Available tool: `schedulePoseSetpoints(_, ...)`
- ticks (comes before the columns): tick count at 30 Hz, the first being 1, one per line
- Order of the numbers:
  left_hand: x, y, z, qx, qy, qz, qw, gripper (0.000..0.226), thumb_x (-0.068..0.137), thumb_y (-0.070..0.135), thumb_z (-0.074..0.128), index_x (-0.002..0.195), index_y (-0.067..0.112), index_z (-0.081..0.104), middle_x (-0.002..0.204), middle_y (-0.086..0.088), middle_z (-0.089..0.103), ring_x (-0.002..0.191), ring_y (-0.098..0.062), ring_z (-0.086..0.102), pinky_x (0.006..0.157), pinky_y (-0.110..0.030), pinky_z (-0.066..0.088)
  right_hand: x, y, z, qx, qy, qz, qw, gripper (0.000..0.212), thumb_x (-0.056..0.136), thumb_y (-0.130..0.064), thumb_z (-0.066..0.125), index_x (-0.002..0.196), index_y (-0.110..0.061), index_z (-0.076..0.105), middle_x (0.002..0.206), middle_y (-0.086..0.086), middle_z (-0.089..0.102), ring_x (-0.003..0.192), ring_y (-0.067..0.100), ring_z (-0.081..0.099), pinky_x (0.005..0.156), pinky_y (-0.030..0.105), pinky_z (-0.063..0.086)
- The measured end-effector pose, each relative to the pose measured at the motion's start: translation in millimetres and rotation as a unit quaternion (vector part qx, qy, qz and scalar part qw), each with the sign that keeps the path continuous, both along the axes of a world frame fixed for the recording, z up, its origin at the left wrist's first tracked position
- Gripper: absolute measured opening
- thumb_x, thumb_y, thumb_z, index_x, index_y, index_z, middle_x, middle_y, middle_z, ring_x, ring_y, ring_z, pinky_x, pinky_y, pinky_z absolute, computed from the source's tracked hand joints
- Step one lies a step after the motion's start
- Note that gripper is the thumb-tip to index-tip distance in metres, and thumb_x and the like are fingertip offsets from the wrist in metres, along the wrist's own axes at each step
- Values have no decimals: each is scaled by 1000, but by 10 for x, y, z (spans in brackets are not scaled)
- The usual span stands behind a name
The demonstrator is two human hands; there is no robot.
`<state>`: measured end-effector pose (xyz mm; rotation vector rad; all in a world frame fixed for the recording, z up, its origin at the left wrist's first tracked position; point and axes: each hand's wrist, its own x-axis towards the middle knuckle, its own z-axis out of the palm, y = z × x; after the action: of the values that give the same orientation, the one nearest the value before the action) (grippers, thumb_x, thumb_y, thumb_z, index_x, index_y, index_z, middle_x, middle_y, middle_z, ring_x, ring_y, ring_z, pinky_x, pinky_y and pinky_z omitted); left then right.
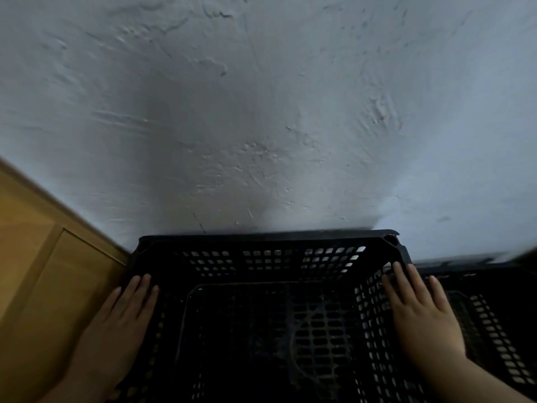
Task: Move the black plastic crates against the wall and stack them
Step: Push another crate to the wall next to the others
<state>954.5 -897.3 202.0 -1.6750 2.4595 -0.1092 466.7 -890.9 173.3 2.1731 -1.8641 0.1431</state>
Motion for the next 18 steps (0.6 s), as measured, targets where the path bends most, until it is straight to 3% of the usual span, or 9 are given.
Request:
schedulePoseSetpoints(6, -108, -29, -12, -39, 10, -14, 999, 61, 64, 7, 42, 120, -10, 55, 134, -32, 44, 146, -27, -3, 117, -41, -4, 15, 8, 38, 1, -4, -16, 1000, 62, 68, -16, 28, 121, -1, 58, 158, 3, -9, 146, 20, -6, 116, 46, -1)
schedulePoseSetpoints(8, -282, -97, 0, -41, -3, -45, 998, 65, 61, 18, 46, 120, -8, 56, 132, -31, 47, 146, -26, -5, 117, -40, -3, 8, 21, 111, 18, 0, -37, 999, 64, 68, -19, 29, 123, -5, 58, 158, 7, 11, 146, 18, -5, 116, 44, -4)
schedulePoseSetpoints(10, -570, -206, 33, -62, -4, -74, 995, 67, 61, 18, 35, 119, -6, 58, 130, -29, 52, 146, -24, -7, 116, -40, -2, -27, 76, 222, 34, -5, -80, 996, 64, 68, -24, 34, 126, -10, 56, 145, 10, 39, 146, 18, -6, 116, 42, -4)
schedulePoseSetpoints(12, -984, -322, 102, -83, 1, -98, 992, 69, 59, 17, 31, 118, -3, 60, 132, -27, 52, 146, -22, -9, 116, -39, -1, -130, 182, 380, 55, -21, -131, 990, 63, 70, -33, 39, 128, -12, 55, 138, 9, 50, 145, 21, 5, 115, 41, -3)
schedulePoseSetpoints(15, -1852, -425, 305, -107, 12, -142, 984, 77, 48, 16, 61, 123, 1, 58, 136, -23, 50, 145, -20, -11, 115, -39, -1, -458, 452, 598, 80, -45, -193, 977, 65, 71, -42, 39, 127, -13, 56, 136, 11, 53, 132, 24, 29, 113, 40, 0)
schedulePoseSetpoints(17, -2542, -400, 455, -103, 26, -183, 977, 91, 38, 15, 74, 126, 3, 56, 139, -22, 47, 145, -20, -12, 115, -39, 0, -792, 740, 672, 72, -51, -232, 969, 63, 71, -41, 48, 127, -14, 56, 137, 11, 52, 133, 23, 31, 113, 40, -2)
schedulePoseSetpoints(18, -2915, -341, 541, -111, 39, -207, 971, 88, 43, 17, 72, 128, 4, 54, 141, -21, 45, 145, -20, -12, 115, -39, 0, -982, 916, 728, 70, -51, -261, 961, 65, 71, -39, 57, 131, -15, 52, 141, 10, 47, 138, 23, 29, 113, 39, -6)
